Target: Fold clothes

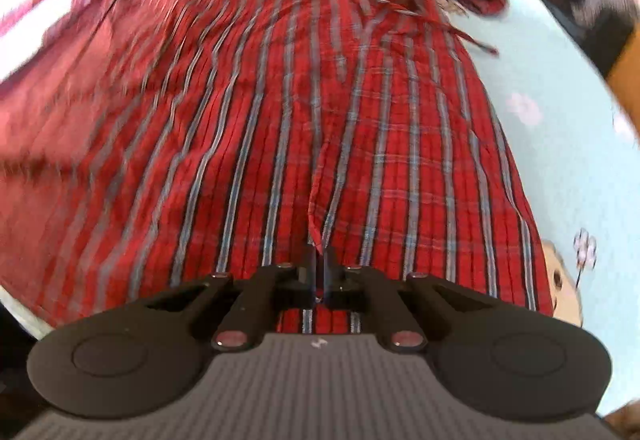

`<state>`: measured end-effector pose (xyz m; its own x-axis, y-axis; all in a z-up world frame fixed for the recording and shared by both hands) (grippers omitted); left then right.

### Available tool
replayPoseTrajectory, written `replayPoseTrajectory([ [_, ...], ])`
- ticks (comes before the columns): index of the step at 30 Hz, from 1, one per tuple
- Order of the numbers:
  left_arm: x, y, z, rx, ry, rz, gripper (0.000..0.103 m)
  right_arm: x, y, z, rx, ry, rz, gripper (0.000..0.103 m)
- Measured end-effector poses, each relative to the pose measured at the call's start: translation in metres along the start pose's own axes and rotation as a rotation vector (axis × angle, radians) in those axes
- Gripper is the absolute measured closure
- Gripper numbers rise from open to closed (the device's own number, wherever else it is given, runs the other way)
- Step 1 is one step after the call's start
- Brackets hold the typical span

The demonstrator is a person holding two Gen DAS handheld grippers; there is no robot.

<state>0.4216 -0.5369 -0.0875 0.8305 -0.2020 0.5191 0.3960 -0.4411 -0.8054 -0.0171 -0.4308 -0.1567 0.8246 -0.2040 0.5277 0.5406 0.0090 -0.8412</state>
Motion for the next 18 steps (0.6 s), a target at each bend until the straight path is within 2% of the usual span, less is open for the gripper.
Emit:
replayPoseTrajectory([
  [6, 0.025, -0.013, -0.002, 0.002, 0.006, -0.041, 0.101, 0.005, -0.039, -0.042, 0.294, 0.311, 0.034, 0.1],
  [11, 0.037, -0.02, 0.007, 0.008, 0.013, -0.05, 0.101, 0.011, -0.051, -0.025, 0.504, 0.305, 0.108, 0.1],
  [18, 0.032, -0.017, 0.045, 0.115, -0.004, -0.043, 0.101, 0.004, -0.015, 0.04, 0.745, 0.185, 0.222, 0.1],
])
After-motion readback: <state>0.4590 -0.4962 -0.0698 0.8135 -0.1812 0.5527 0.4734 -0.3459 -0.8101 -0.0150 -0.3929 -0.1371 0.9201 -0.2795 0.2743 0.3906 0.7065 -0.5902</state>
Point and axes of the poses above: each gripper's, at about its wrist camera, not at the fingertips, and y roughly the way its jaws point, z to its left, x to its top, the point moved 1 cm from there along y, roughly the way its jaws point, and after that the axes turned 2 degrees about x, right-handed, at the moved point
